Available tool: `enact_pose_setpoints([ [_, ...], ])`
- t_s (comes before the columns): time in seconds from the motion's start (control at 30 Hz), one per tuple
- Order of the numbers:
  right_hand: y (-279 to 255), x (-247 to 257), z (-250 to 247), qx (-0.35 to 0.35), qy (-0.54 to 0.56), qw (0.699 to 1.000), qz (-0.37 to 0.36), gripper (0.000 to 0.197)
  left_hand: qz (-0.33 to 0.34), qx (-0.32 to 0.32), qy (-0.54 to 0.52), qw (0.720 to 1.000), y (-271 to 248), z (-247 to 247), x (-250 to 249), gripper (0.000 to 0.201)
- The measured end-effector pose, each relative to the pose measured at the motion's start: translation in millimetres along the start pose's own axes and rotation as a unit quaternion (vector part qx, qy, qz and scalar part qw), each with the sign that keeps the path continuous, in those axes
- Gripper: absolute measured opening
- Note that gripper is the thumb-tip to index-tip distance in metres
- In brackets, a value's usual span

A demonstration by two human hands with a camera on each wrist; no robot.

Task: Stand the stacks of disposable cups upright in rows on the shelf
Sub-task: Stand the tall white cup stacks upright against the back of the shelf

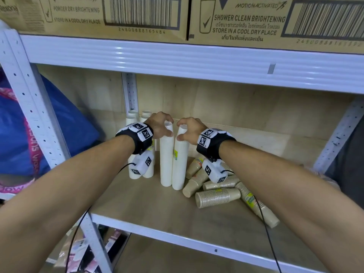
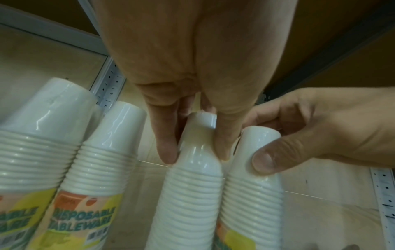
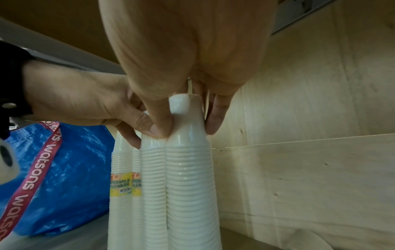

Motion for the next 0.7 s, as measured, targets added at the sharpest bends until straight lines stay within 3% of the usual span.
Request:
enact_pose_setpoints([
  [0.33,2.2,3.5,-0.2,-0.003,-0.025,1.000,-0.005,0.053,-0.006,0.008,0.000,1.000,4.2,-2.8,1.8,0.050],
  [0.53,5.4,2.8,-8.6,-0.033,-0.039,0.999,0.006,0.046,-0.021,-0.016,-0.030,0.999,3.9,-10.8,0.0,0.031],
  [0.7,7.5,4.6,-12.1,-0.017,-0.068,0.997,0.010,0.044,0.001,-0.005,-0.028,1.000,4.4,-10.1,-6.2,0.032],
])
Point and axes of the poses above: each hand's wrist, its own y-axis towards the middle knuckle, its own z-axis out of the palm, x = y × z, the point moved 8 cm from there along y, towards the middle knuckle, and after that the axes turned 11 degrees about y, right-handed, at the moved point
